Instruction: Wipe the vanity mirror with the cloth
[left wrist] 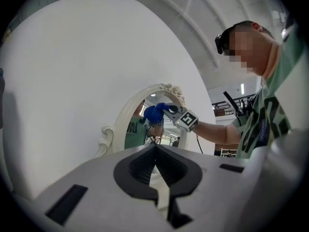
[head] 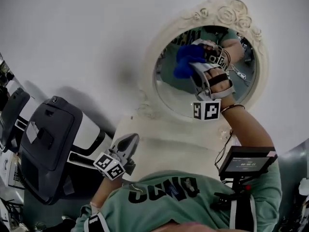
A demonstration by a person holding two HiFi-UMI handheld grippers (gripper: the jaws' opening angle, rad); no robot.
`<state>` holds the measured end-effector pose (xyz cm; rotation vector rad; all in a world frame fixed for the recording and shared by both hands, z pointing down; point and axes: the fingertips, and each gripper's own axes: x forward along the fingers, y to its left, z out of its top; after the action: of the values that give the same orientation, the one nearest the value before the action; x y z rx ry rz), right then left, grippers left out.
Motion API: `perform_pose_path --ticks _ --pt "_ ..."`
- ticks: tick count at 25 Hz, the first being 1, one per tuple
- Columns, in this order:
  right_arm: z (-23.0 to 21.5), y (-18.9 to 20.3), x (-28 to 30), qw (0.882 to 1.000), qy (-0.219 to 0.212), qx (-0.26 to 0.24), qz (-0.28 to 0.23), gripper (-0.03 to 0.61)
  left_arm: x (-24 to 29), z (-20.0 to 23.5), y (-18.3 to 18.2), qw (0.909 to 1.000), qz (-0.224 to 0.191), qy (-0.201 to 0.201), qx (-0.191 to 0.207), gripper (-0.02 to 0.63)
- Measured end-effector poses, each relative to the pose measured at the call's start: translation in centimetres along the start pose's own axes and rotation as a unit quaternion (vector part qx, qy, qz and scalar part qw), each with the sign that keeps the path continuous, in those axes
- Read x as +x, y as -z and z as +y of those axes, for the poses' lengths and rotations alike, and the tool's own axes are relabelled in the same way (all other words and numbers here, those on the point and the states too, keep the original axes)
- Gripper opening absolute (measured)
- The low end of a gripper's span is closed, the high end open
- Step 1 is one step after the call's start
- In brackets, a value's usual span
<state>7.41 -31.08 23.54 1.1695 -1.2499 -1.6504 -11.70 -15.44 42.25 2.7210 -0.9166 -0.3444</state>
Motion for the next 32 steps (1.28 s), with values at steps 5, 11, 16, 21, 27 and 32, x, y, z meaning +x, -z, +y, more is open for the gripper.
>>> perform_pose_path --ticks 5,11,16,21,27,32 --pt "-9.9 2.8 1.8 0.997 0.069 -0.018 0.040 0.050 0.4 -0.4 -1.7 0.9995 -0.026 0.006 0.016 0.009" --pt "-11.1 4.2 3.5 0.994 0.070 -0.052 0.059 0.051 0.4 0.1 -1.8 0.9995 -0.029 -0.002 0.013 0.009" --pt "-11.1 4.3 3.8 0.993 0.085 -0.048 0.059 0.049 1.1 0.4 -2.0 0.9997 -0.023 0.002 0.012 0.009" --pt "-7.5 3.7 3.4 0.995 0.078 -0.045 0.048 0.048 2.0 0.1 -1.3 0.9999 -0.007 0.009 0.010 0.009" --pt "3.1 1.8 1.5 0.999 0.033 -0.029 0.013 0.048 2.6 0.4 1.1 0.9995 0.029 0.003 -0.011 0.009" --pt "14.1 -0.3 -0.7 1.000 -0.022 0.002 -0.005 0.048 3.0 1.1 3.7 0.9973 0.069 -0.003 -0.025 0.009"
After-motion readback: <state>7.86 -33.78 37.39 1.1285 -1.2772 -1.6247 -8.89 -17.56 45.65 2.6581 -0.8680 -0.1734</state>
